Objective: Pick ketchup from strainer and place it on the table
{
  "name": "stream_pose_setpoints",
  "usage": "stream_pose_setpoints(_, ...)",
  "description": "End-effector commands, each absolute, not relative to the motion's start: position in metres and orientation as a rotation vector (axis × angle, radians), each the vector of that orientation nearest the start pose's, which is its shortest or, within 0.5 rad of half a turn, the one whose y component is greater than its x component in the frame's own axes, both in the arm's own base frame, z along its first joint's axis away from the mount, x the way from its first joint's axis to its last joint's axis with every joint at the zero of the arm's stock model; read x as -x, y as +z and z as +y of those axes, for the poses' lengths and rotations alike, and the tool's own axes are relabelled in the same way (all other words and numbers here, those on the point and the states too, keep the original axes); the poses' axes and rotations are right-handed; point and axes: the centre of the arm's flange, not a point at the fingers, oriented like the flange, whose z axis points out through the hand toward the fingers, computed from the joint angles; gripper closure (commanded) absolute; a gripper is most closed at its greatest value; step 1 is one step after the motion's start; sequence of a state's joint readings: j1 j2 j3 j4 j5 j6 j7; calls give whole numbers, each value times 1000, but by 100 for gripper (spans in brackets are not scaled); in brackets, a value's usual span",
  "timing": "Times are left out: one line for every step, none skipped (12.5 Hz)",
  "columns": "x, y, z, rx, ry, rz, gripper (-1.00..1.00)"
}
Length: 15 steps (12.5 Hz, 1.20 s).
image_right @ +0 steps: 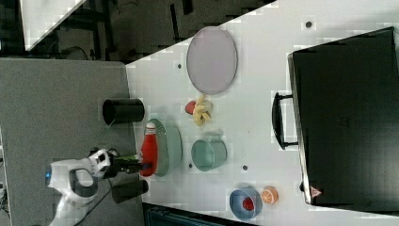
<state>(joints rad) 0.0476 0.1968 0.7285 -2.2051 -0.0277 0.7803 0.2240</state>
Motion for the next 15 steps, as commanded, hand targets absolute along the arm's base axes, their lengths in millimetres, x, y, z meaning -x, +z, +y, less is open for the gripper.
stream_pose_setpoints(-424, 365, 360, 3047, 135, 244, -22)
stream_pose_setpoints(-434, 381, 348, 3055, 139, 214, -22)
stream_pose_setpoints(-446, 395, 335, 3064, 133, 203, -22)
stream_pose_setpoints(-459, 409, 320, 3071, 130, 199, -22)
stream_pose_setpoints(-471, 420, 305, 3075, 128, 206, -22)
stream_pose_setpoints(-483, 431, 288, 3076, 125, 213, -22)
stream_pose_setpoints(-496, 440, 271, 3072, 110, 234, -22)
stream_pose_setpoints(-508, 448, 254, 3062, 86, 269, -22)
stream_pose_setpoints(-520, 453, 235, 3051, 67, 324, -22)
stream_pose_setpoints(-531, 456, 214, 3042, 54, 387, -22)
stream_pose_setpoints(-540, 458, 191, 3033, 42, 447, -22)
stream_pose_setpoints(-548, 460, 169, 3027, 33, 485, -22)
stream_pose_setpoints(-555, 460, 145, 3028, 26, 499, -22)
stream_pose_setpoints(-561, 459, 121, 3030, 22, 502, -22)
stream_pose_setpoints(-566, 457, 96, 3031, 20, 509, -22)
